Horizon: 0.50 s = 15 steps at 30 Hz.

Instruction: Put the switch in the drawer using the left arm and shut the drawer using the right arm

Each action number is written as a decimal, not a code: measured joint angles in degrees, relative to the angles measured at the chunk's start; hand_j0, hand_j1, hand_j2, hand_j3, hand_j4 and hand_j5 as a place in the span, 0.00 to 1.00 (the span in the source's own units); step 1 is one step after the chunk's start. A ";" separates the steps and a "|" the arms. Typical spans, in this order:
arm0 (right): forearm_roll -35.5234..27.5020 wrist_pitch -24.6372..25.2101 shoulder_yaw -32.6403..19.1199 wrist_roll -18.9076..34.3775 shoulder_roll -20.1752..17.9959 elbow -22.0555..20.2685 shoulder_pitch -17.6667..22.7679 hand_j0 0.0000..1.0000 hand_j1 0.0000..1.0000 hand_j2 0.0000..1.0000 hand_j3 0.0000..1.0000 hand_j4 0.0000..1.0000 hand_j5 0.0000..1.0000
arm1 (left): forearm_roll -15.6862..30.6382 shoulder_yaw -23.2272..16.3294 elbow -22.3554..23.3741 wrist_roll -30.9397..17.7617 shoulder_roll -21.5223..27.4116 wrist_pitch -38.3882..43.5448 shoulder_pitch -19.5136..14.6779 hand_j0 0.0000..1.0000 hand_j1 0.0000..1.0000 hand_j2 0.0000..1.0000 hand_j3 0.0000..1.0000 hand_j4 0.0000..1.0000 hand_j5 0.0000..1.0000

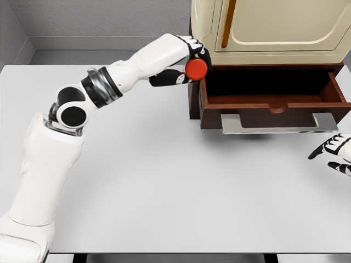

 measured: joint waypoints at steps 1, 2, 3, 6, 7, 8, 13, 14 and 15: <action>0.00 0.00 0.00 0.00 0.01 0.00 0.09 0.61 0.61 0.61 0.61 0.61 0.61 | -1.37 -0.03 -0.04 0.05 -0.79 -0.01 -0.17 0.38 0.38 0.38 0.38 0.38 0.38; 0.00 0.00 0.00 0.00 0.02 0.00 0.09 0.61 0.61 0.61 0.61 0.61 0.61 | -2.62 -0.09 -0.09 0.10 -1.51 0.00 -0.35 0.38 0.38 0.38 0.38 0.38 0.38; 0.01 0.00 0.00 0.00 0.06 0.02 0.09 0.61 0.61 0.61 0.61 0.61 0.61 | -3.65 -0.16 -0.15 0.13 -2.22 0.00 -0.35 0.37 0.37 0.37 0.37 0.37 0.37; 0.04 0.00 0.00 0.00 0.16 0.06 0.09 0.61 0.61 0.61 0.61 0.61 0.61 | -6.55 -0.42 -0.83 0.17 -3.87 0.00 -0.35 0.37 0.37 0.37 0.37 0.37 0.37; 0.04 0.00 0.00 0.00 0.19 0.07 0.09 0.61 0.61 0.61 0.61 0.61 0.61 | -7.67 -0.49 -0.98 0.18 -4.53 0.00 -0.35 0.37 0.37 0.37 0.37 0.37 0.37; 0.04 0.00 0.00 0.00 0.21 0.07 0.09 0.61 0.61 0.61 0.61 0.61 0.61 | -8.69 -0.58 -1.11 0.18 -5.12 0.00 -0.44 0.37 0.37 0.37 0.37 0.37 0.37; 0.07 0.00 0.00 0.00 0.25 0.09 0.09 0.62 0.62 0.62 0.62 0.62 0.62 | -12.21 -1.18 -1.24 0.20 -6.33 0.01 -1.23 0.37 0.37 0.37 0.37 0.37 0.37; 0.07 0.00 0.00 0.00 0.26 0.09 0.09 0.62 0.62 0.62 0.62 0.62 0.62 | -13.03 -1.27 -1.22 0.20 -6.40 0.01 -1.23 0.38 0.38 0.38 0.38 0.38 0.38; 0.08 0.00 0.00 0.00 0.26 0.09 0.09 0.62 0.62 0.62 0.62 0.62 0.62 | -13.86 -1.43 -1.23 0.20 -6.46 0.01 -1.23 0.38 0.38 0.38 0.38 0.38 0.38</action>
